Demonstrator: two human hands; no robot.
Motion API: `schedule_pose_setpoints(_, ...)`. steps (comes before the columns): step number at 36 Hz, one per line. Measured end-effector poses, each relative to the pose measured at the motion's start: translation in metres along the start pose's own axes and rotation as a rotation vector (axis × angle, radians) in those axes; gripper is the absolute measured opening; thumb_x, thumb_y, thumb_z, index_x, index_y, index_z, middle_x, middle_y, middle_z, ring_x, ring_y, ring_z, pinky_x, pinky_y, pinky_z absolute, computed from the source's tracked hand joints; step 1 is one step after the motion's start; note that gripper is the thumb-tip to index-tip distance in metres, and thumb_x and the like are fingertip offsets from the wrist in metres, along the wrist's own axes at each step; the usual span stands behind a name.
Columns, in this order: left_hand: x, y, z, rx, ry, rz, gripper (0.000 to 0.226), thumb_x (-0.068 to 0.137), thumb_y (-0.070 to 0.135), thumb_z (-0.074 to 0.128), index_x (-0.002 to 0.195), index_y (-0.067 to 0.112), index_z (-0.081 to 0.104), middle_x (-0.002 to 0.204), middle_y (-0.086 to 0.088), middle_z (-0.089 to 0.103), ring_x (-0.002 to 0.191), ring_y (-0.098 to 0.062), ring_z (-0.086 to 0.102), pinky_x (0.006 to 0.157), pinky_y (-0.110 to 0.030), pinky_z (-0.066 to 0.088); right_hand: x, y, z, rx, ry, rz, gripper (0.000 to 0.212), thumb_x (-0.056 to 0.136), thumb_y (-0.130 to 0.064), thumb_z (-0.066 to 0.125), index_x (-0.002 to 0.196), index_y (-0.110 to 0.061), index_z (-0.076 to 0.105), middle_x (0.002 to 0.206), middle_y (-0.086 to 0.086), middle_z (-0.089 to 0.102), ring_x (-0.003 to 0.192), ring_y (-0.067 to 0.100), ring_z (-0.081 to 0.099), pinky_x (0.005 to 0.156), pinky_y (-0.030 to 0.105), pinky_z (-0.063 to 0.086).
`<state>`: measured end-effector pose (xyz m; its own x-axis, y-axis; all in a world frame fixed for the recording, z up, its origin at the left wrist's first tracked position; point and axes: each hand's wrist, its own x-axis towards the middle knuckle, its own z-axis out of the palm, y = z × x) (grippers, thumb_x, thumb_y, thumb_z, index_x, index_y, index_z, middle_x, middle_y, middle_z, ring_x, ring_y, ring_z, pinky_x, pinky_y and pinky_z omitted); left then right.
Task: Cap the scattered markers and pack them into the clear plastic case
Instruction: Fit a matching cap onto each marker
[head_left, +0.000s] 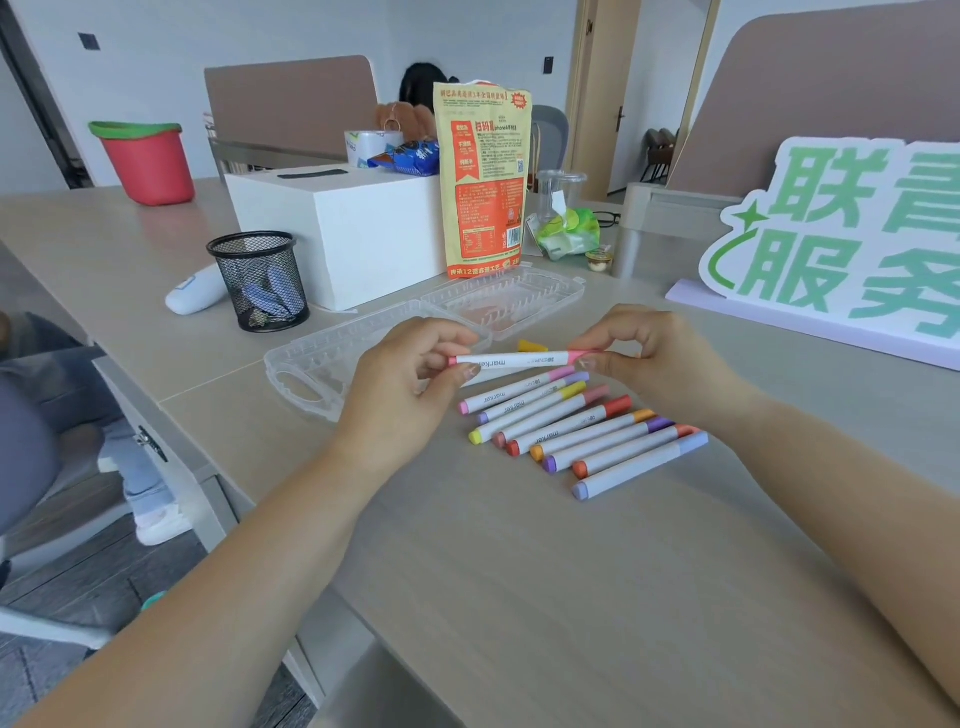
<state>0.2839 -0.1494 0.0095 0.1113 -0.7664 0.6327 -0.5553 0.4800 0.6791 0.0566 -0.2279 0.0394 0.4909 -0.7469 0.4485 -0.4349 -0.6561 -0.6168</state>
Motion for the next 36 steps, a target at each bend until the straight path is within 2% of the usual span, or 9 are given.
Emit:
schedule_pose_setpoints(2, 0.000, 0.000, 0.000, 0.004, 0.001, 0.010, 0.039, 0.083, -0.001, 0.066, 0.095, 0.036, 0.059, 0.096, 0.002, 0.066, 0.083, -0.004, 0.064, 0.080, -0.012, 0.047, 0.001, 0.001, 0.000, 0.010, 0.004, 0.007, 0.018, 0.086, -0.008, 0.066, 0.085, -0.025, 0.071, 0.088, -0.008, 0.062, 0.079, -0.004, 0.058, 0.070, 0.004, 0.040)
schedule_pose_setpoints(7, 0.002, -0.004, 0.002, 0.072, 0.019, -0.044, 0.031, 0.084, 0.003, 0.066, 0.102, 0.027, 0.059, 0.093, 0.004, 0.064, 0.084, -0.007, 0.063, 0.080, -0.011, 0.047, 0.007, 0.011, 0.004, -0.135, 0.000, 0.029, 0.019, 0.088, -0.018, 0.065, 0.098, -0.033, 0.070, 0.098, -0.015, 0.065, 0.103, 0.005, 0.050, 0.084, 0.011, 0.038)
schedule_pose_setpoints(10, 0.004, -0.009, 0.000, 0.164, 0.044, -0.096, 0.027, 0.084, 0.008, 0.067, 0.102, 0.025, 0.060, 0.088, 0.009, 0.063, 0.085, -0.010, 0.063, 0.083, -0.020, 0.049, 0.008, 0.018, 0.005, -0.205, 0.004, 0.073, 0.021, 0.090, -0.021, 0.063, 0.109, -0.027, 0.069, 0.104, -0.015, 0.059, 0.108, 0.008, 0.047, 0.086, 0.019, 0.033)
schedule_pose_setpoints(13, 0.005, -0.014, -0.001, 0.318, 0.020, -0.144, 0.022, 0.084, 0.014, 0.067, 0.104, 0.022, 0.063, 0.090, 0.010, 0.065, 0.088, -0.010, 0.061, 0.085, -0.030, 0.049, 0.008, 0.024, 0.005, -0.235, 0.013, 0.108, 0.023, 0.091, -0.020, 0.061, 0.112, -0.024, 0.067, 0.103, -0.015, 0.057, 0.108, 0.009, 0.047, 0.086, 0.019, 0.032)
schedule_pose_setpoints(19, 0.004, -0.015, 0.001, 0.468, -0.062, -0.158, 0.013, 0.085, 0.026, 0.068, 0.097, 0.026, 0.065, 0.091, 0.013, 0.069, 0.093, -0.010, 0.060, 0.077, -0.027, 0.043, 0.007, 0.030, 0.003, -0.237, 0.012, 0.137, 0.025, 0.092, -0.018, 0.058, 0.113, -0.027, 0.066, 0.105, -0.017, 0.058, 0.105, 0.008, 0.049, 0.087, 0.021, 0.034)
schedule_pose_setpoints(23, 0.005, -0.018, -0.002, 0.504, -0.041, -0.125, 0.020, 0.087, 0.013, 0.057, 0.098, 0.027, 0.067, 0.096, 0.010, 0.070, 0.101, -0.016, 0.058, 0.090, -0.036, 0.043, 0.008, 0.032, 0.002, -0.242, 0.031, 0.172, 0.023, 0.092, -0.019, 0.056, 0.111, -0.028, 0.067, 0.106, -0.015, 0.059, 0.104, 0.005, 0.050, 0.086, 0.020, 0.034)
schedule_pose_setpoints(25, 0.006, -0.018, -0.002, 0.580, -0.067, -0.128, 0.035, 0.087, 0.004, 0.048, 0.102, 0.030, 0.067, 0.107, 0.009, 0.066, 0.111, -0.019, 0.050, 0.093, -0.031, 0.033, 0.008, 0.033, 0.001, -0.241, 0.053, 0.192, 0.022, 0.092, -0.018, 0.056, 0.109, -0.025, 0.068, 0.104, -0.014, 0.060, 0.100, 0.005, 0.051, 0.085, 0.018, 0.034)
schedule_pose_setpoints(29, 0.006, -0.017, 0.000, 0.709, -0.120, -0.157, 0.041, 0.091, 0.006, 0.043, 0.109, 0.036, 0.065, 0.121, 0.015, 0.056, 0.117, -0.017, 0.036, 0.080, -0.024, 0.014, 0.008, 0.037, -0.002, -0.203, 0.084, 0.235, 0.022, 0.092, -0.012, 0.056, 0.109, -0.019, 0.069, 0.103, -0.009, 0.064, 0.097, 0.010, 0.055, 0.083, 0.017, 0.035)
schedule_pose_setpoints(36, 0.005, -0.018, 0.003, 0.746, -0.154, -0.154, 0.026, 0.095, 0.025, 0.049, 0.109, 0.040, 0.065, 0.117, 0.017, 0.055, 0.115, -0.015, 0.035, 0.078, -0.022, 0.011, 0.008, 0.042, -0.006, -0.173, 0.096, 0.300, 0.022, 0.091, -0.013, 0.057, 0.109, -0.020, 0.067, 0.102, -0.007, 0.064, 0.096, 0.010, 0.054, 0.082, 0.019, 0.034)
